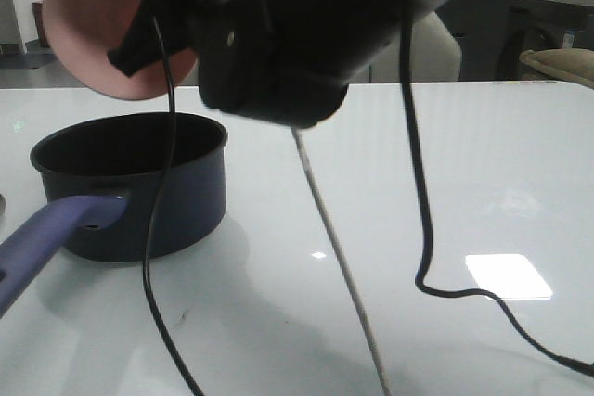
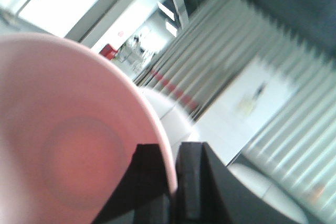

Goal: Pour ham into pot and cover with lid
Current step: 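Tilt the pink bowl to pour the ham slices into the saucepan, then carry the empty bowl back and set it on the table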

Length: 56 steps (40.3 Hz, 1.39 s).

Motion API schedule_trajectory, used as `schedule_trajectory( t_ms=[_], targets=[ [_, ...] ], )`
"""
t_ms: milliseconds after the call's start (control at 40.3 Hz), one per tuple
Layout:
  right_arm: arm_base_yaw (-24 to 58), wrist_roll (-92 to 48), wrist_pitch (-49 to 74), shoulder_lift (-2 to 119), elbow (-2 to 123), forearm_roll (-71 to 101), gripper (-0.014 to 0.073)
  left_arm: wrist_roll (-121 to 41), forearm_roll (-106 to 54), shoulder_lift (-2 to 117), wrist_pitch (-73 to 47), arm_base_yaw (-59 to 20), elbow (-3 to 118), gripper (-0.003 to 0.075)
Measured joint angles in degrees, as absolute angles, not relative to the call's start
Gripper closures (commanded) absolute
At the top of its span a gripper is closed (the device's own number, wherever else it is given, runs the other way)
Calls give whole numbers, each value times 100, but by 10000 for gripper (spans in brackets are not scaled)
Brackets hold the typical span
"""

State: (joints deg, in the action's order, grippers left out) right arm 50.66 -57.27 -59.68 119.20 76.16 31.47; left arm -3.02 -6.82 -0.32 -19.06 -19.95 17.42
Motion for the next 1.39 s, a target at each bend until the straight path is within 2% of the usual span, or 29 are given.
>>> schedule_trajectory(
  t_ms=[99,199,422,720,894,1043,1192,1391],
  targets=[
    [5066,-5085,-5115,11466,7616,3543,459,-302,-682,-32,-1906,-1995,1742,64],
    [5055,-4692,-3738,11003,7616,3766,459,-302,-682,-32,-1906,-1995,1742,64],
    [4882,-4551,-964,10137,7616,4370,459,-302,-682,-32,-1906,-1995,1742,64],
    [3619,-4551,1767,9490,7616,4319,459,-302,-682,-32,-1906,-1995,1742,64],
    [2740,-4219,2918,9329,7616,3525,459,-302,-682,-32,-1906,-1995,1742,64],
    [2024,-3297,3673,9314,7616,2505,459,-302,-682,-32,-1906,-1995,1742,64],
    [1547,-2588,4032,9314,7616,1869,459,-302,-682,-32,-1906,-1995,1742,64],
    [1162,-2378,4191,9561,7616,1775,459,-302,-682,-32,-1906,-1995,1742,64]
  ],
)
